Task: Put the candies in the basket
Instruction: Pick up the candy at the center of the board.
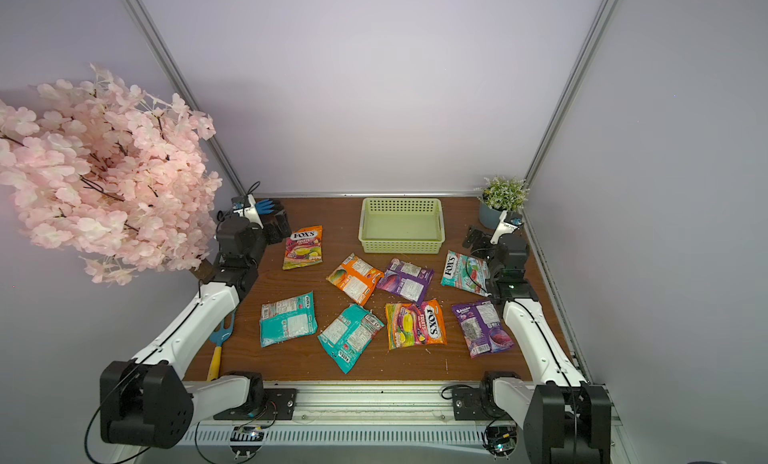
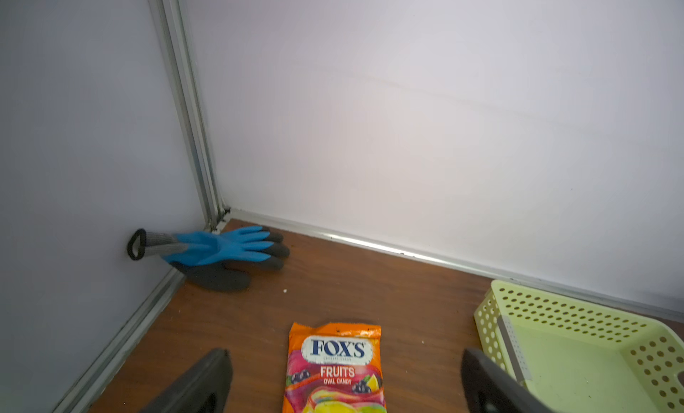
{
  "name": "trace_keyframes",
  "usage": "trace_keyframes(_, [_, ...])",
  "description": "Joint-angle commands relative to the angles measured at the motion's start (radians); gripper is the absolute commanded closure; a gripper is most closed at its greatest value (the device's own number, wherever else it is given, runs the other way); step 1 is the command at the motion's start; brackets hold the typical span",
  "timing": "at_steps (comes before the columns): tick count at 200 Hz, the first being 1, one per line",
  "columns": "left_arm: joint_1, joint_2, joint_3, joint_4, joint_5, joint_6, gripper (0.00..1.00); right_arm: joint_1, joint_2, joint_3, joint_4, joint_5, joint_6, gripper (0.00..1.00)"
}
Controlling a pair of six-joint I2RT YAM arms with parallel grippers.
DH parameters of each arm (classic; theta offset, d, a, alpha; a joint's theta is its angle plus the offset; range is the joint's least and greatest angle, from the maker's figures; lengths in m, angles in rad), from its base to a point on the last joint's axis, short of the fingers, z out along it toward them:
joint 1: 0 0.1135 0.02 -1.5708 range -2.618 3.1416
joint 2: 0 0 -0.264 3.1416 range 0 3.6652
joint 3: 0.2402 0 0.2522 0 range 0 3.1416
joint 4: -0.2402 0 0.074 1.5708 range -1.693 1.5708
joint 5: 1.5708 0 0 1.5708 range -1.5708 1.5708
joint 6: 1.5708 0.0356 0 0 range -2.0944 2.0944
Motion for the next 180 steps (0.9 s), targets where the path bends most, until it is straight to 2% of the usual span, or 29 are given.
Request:
trace_keyframes(1, [0.012, 0.03, 0.021, -0.307, 0.157, -0.052, 0.0, -0.035, 0.012, 0.044, -0.167, -0.136, 0.088, 0.01])
trace_keyframes(23, [0.014, 0.005, -0.026, -0.279, 0.388, -0.038, 0.01, -0.023, 0.039, 0.065, -0.261, -0.179, 0.068, 0.01])
trace_keyframes(42, [0.013, -0.017, -0.08, -0.211, 0.513, -0.075, 0.0, 0.047, 0.035, 0.056, -0.33, -0.033, 0.112, 0.01])
trace_keyframes(56, [0.009, -0.016, -0.107, -0.175, 0.59, -0.097, 0.0, 0.121, 0.053, 0.065, -0.378, 0.016, 0.095, 0.01])
trace_keyframes(72, [-0.024, 0.002, -0.117, -0.181, 0.579, -0.109, 0.0, 0.172, 0.073, 0.035, -0.368, -0.064, 0.104, 0.04])
trace_keyframes(90, [-0.095, 0.026, -0.126, -0.192, 0.509, -0.121, 0.0, 0.213, 0.073, -0.075, -0.211, -0.2, 0.154, 0.12])
trace_keyframes(110, [-0.14, 0.043, -0.161, -0.158, 0.46, -0.192, 0.0, 0.271, 0.116, -0.113, -0.128, -0.192, 0.204, 0.22])
trace_keyframes(135, [-0.147, 0.049, -0.217, -0.112, 0.44, -0.288, 0.0, 0.318, 0.202, -0.091, -0.1, -0.197, 0.21, 0.36])
trace_keyframes(157, [-0.162, 0.051, -0.241, -0.09, 0.432, -0.28, 0.0, 0.345, 0.254, -0.104, -0.023, -0.221, 0.251, 0.45])
trace_keyframes(180, [-0.191, 0.054, -0.248, -0.062, 0.435, -0.257, 0.0, 0.373, 0.318, -0.11, 0.036, -0.229, 0.287, 0.47])
